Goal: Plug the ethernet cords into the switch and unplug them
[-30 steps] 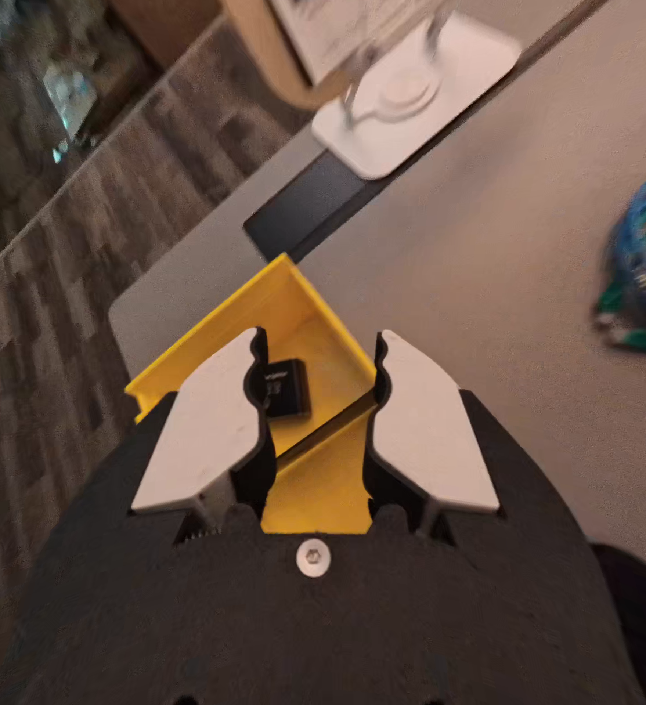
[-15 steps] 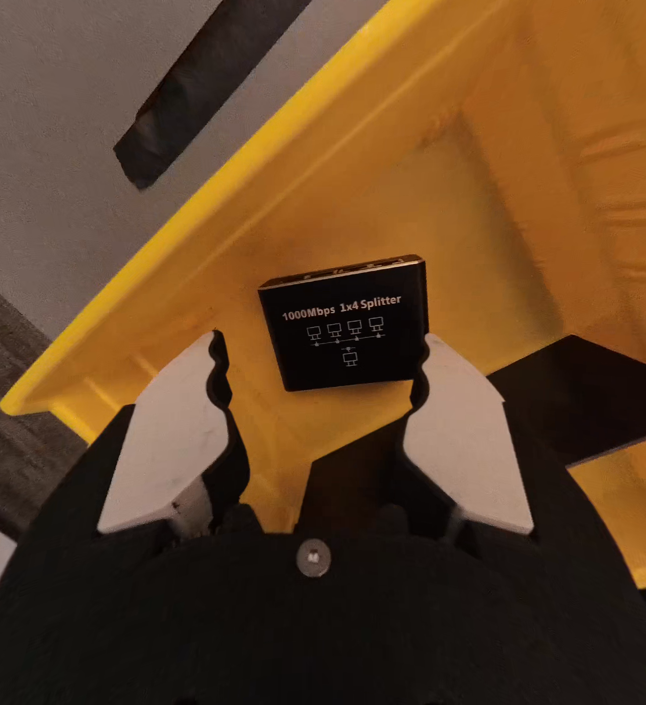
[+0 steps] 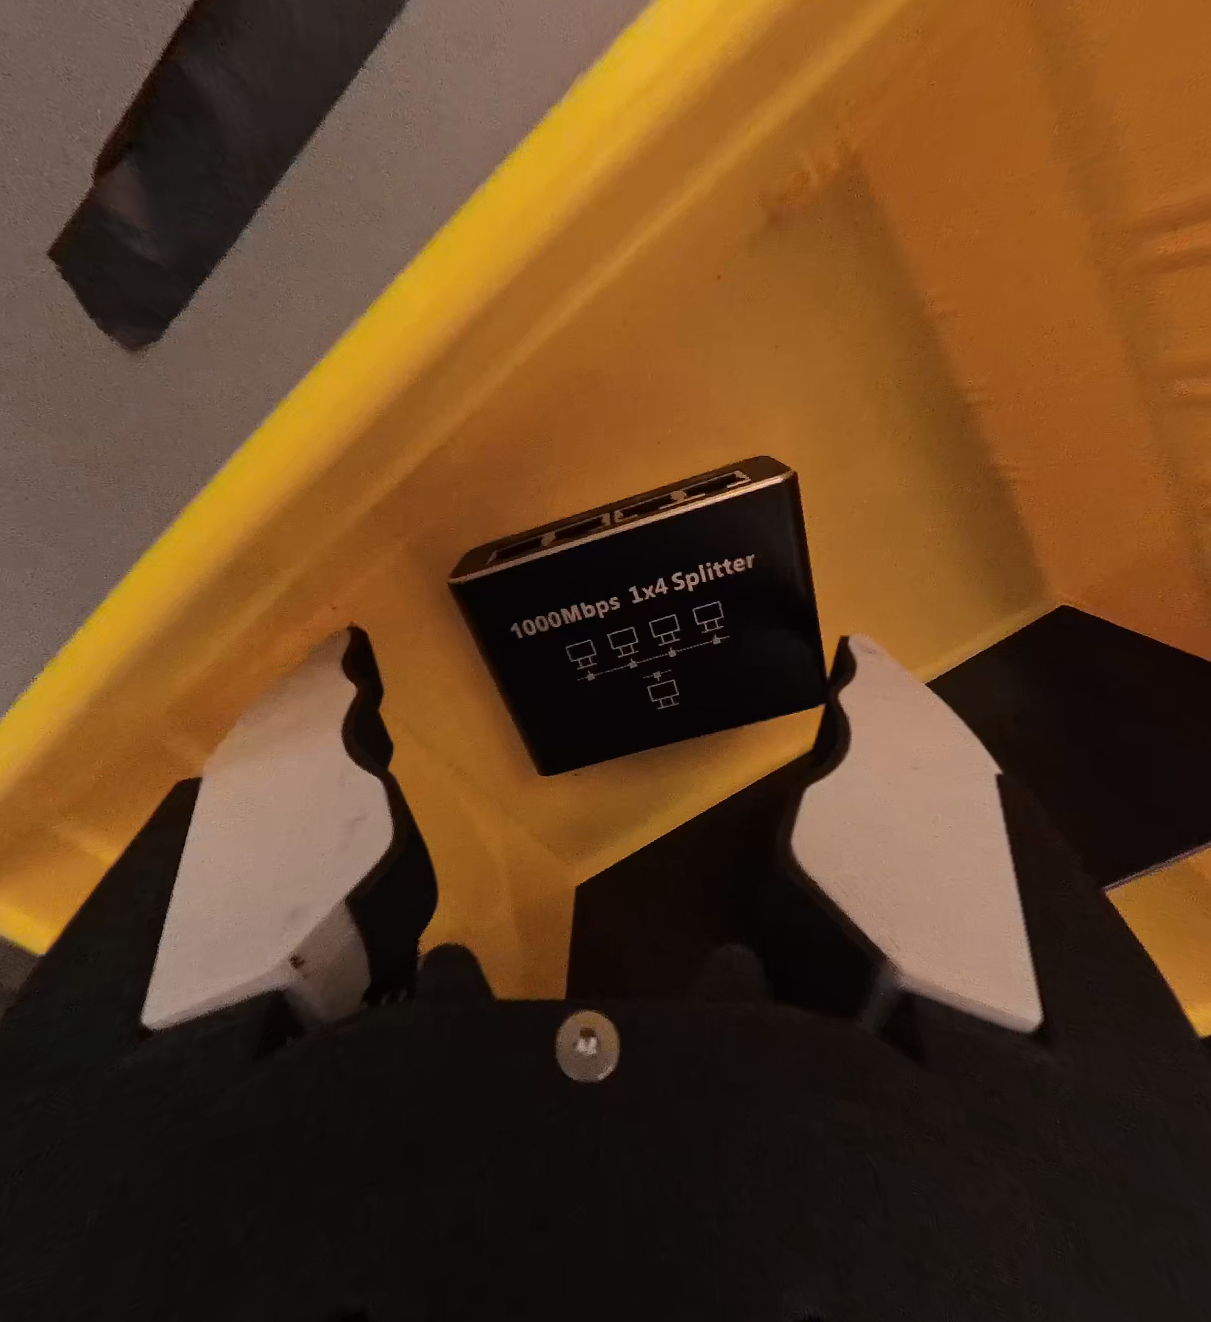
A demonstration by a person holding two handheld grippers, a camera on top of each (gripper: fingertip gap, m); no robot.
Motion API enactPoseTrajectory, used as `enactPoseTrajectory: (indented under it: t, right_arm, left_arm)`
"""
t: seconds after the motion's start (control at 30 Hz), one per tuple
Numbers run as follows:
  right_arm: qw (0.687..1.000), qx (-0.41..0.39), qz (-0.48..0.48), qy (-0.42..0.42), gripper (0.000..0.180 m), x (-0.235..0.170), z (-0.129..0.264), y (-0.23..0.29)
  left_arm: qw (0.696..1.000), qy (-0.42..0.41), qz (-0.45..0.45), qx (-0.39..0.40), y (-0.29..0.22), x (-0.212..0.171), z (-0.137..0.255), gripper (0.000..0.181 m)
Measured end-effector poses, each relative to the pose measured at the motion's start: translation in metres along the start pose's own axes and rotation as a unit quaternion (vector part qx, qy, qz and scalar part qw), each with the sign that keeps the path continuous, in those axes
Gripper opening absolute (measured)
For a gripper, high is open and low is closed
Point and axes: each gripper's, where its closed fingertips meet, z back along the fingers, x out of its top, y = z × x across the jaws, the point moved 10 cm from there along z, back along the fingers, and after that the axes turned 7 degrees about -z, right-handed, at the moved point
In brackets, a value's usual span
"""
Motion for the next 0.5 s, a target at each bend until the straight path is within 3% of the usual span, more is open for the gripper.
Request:
enactPoseTrajectory:
  t: [0.5]
  right_arm:
    - [1.0, 0.001, 0.008, 0.004, 0.067, 0.002, -0.003, 0.004]
  left_arm:
    - [0.999, 0.022, -0.032, -0.021, -0.011, 0.002, -0.021, 0.109]
